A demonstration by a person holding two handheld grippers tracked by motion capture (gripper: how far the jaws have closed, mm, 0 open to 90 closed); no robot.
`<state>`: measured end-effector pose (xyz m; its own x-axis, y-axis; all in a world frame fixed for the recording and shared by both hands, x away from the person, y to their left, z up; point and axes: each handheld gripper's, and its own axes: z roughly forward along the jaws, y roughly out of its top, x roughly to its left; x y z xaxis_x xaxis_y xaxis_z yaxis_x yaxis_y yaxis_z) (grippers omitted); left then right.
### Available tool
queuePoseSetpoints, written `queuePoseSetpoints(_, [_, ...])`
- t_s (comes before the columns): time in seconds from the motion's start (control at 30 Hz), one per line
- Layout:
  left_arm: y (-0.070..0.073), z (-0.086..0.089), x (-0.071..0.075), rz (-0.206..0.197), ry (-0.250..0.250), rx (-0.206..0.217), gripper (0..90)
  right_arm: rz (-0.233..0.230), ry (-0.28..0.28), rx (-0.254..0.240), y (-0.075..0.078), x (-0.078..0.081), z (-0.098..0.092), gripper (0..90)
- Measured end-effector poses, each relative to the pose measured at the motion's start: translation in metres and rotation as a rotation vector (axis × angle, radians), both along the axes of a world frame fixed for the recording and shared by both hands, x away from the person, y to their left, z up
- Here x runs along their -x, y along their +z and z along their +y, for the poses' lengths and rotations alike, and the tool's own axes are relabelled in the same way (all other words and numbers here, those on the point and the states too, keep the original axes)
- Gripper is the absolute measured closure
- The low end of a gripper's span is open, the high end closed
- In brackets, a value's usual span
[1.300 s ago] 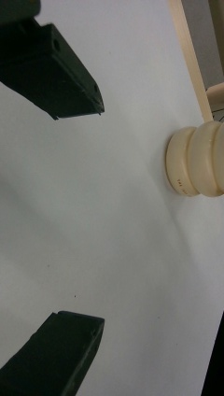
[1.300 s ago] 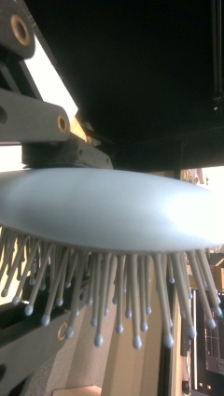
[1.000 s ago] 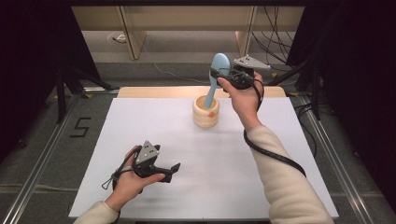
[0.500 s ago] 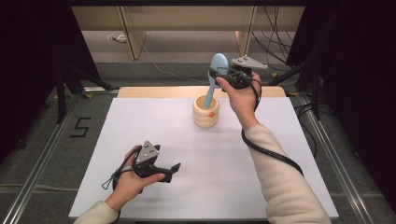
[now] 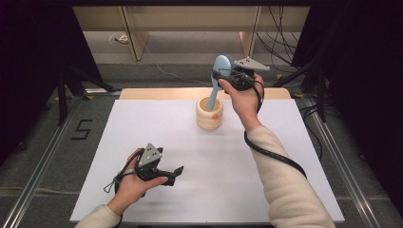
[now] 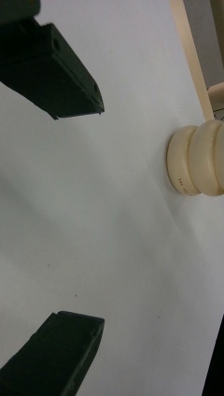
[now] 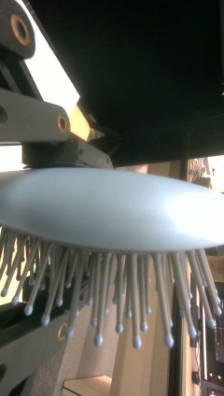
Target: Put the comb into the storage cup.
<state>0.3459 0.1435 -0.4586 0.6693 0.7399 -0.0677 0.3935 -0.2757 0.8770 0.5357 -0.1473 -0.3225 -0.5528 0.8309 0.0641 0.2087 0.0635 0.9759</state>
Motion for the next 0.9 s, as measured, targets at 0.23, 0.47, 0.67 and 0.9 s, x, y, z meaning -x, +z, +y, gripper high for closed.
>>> queuePoseSetpoints(0.23, [-0.0001, 0.0000, -0.0001, -0.001, 0.002, 0.001, 0.0, 0.004, -0.006, 0.001, -0.0027, -0.0029, 0.0008, 50.4])
queuePoseSetpoints(0.47, [-0.0001, 0.0001, -0.0001, 0.000, 0.001, 0.001, 0.0, 0.009, -0.015, 0.002, -0.0049, -0.0052, 0.0006, 50.4])
queuePoseSetpoints(0.67, [-0.0001, 0.0000, 0.0000, 0.000, 0.000, 0.000, 0.0, 0.006, -0.019, 0.000, -0.0055, -0.0062, 0.0003, 50.3])
queuePoseSetpoints(0.9, [-0.0002, 0.0000, -0.0002, 0.000, 0.001, 0.002, 0.0, 0.014, -0.023, 0.000, -0.0080, -0.0084, 0.0006, 50.3])
